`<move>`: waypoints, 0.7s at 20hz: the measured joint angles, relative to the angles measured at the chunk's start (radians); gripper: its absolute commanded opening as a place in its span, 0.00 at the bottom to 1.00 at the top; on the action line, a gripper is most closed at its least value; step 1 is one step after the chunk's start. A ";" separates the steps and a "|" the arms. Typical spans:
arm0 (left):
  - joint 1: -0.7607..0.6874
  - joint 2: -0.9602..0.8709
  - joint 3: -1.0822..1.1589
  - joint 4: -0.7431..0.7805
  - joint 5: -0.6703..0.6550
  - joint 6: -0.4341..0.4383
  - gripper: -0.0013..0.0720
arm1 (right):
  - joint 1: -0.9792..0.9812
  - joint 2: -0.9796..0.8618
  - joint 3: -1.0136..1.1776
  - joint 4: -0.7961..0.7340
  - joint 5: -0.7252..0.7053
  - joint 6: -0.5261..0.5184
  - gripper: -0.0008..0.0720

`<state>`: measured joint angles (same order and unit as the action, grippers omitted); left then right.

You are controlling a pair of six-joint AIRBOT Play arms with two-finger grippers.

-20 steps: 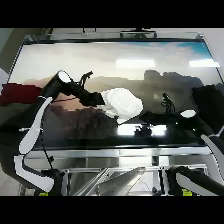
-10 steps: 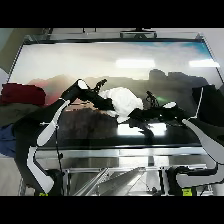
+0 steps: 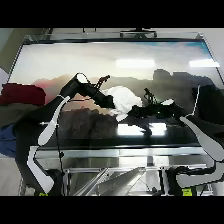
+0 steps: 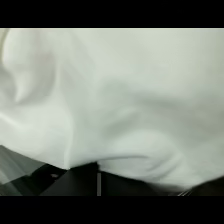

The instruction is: Fold the shirts.

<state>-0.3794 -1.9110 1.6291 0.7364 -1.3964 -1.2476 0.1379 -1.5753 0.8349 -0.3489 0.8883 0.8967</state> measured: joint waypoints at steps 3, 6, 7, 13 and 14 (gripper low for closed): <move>0.006 0.003 0.008 0.051 -0.061 0.000 0.42 | -0.002 0.003 0.002 0.002 0.008 0.003 0.03; 0.008 -0.015 0.011 0.133 -0.095 -0.009 0.42 | -0.003 0.003 0.003 0.002 0.011 0.007 0.03; 0.008 -0.021 0.011 0.155 -0.099 -0.014 0.42 | -0.003 0.003 0.003 0.002 0.014 0.007 0.03; 0.043 0.009 0.014 0.232 -0.097 -0.024 0.42 | -0.003 0.003 0.003 0.002 0.028 0.007 0.03; 0.054 0.022 0.014 0.246 -0.096 -0.024 0.42 | -0.003 0.003 0.003 0.002 0.030 0.007 0.03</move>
<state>-0.3256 -1.8893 1.6428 0.9829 -1.4921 -1.2720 0.1349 -1.5719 0.8379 -0.3470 0.9180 0.9039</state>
